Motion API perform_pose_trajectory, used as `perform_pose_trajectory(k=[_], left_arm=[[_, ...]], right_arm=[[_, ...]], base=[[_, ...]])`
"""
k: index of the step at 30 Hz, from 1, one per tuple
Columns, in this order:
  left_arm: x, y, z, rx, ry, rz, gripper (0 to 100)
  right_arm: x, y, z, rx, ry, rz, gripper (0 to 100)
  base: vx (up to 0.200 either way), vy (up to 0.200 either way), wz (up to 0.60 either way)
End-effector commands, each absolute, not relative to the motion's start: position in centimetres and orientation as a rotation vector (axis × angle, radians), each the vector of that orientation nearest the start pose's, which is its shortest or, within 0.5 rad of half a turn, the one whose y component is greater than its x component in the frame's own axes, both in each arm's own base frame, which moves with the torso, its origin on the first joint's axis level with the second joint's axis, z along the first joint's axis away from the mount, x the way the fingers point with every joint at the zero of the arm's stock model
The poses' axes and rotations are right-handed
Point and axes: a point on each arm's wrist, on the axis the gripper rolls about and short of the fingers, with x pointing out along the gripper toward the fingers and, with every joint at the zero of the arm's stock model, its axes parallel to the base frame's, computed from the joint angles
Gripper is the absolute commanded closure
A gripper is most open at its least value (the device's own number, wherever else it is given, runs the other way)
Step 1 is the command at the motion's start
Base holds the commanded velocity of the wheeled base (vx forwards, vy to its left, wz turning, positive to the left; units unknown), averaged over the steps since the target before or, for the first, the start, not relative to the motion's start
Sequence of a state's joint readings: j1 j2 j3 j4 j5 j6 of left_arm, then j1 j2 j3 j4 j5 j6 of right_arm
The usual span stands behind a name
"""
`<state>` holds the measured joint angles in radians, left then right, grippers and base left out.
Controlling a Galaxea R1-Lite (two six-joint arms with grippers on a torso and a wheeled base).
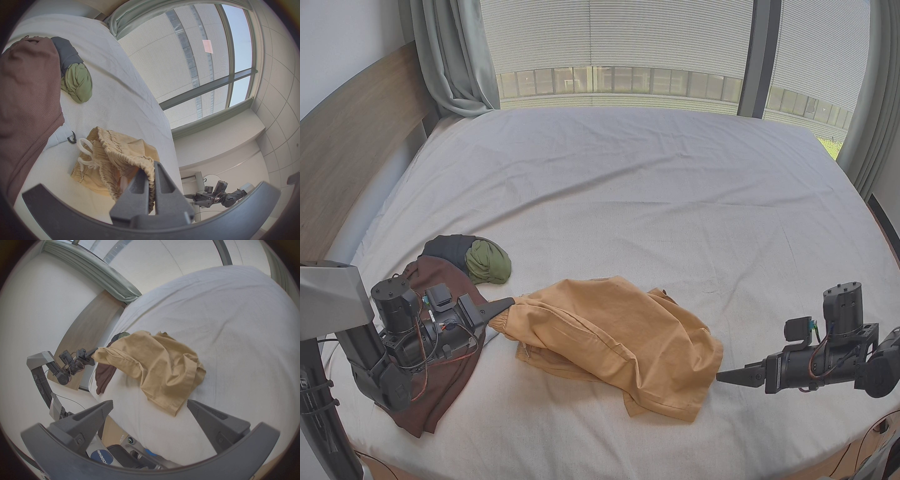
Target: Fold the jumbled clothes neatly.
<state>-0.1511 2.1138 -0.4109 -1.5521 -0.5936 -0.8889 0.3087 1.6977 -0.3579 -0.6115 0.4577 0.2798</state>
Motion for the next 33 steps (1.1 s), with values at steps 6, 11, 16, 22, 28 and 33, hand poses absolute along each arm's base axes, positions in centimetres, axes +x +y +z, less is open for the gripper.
perform_pose_trajectory(k=[6,11,16,22,28,33], left_arm=[[29.9,-5.9,5.7,-0.880,0.476,-0.626,100],[30.0,-5.8,5.7,-0.881,0.475,-0.623,100],[29.9,-5.9,5.7,-0.880,0.476,-0.626,100],[29.9,-5.9,5.7,-0.880,0.477,-0.626,100],[29.9,-5.9,5.7,-0.880,0.477,-0.626,100],[29.9,-5.9,5.7,-0.882,0.478,-0.625,100]], right_arm=[[22.7,8.3,3.5,0.323,0.984,0.598,0],[23.7,8.6,1.3,0.338,0.988,0.625,0],[24.5,8.9,-0.7,0.343,0.990,0.632,0],[25.4,9.2,-2.7,0.337,0.936,0.642,0],[25.7,9.3,-4.3,0.330,0.892,0.650,0],[25.6,9.3,-4.6,0.337,0.871,0.650,0]], base=[[0.000,0.000,0.00],[0.000,0.000,0.00],[0.000,0.000,0.00],[0.000,0.000,0.00],[0.000,0.000,0.00],[0.000,0.000,0.00]])
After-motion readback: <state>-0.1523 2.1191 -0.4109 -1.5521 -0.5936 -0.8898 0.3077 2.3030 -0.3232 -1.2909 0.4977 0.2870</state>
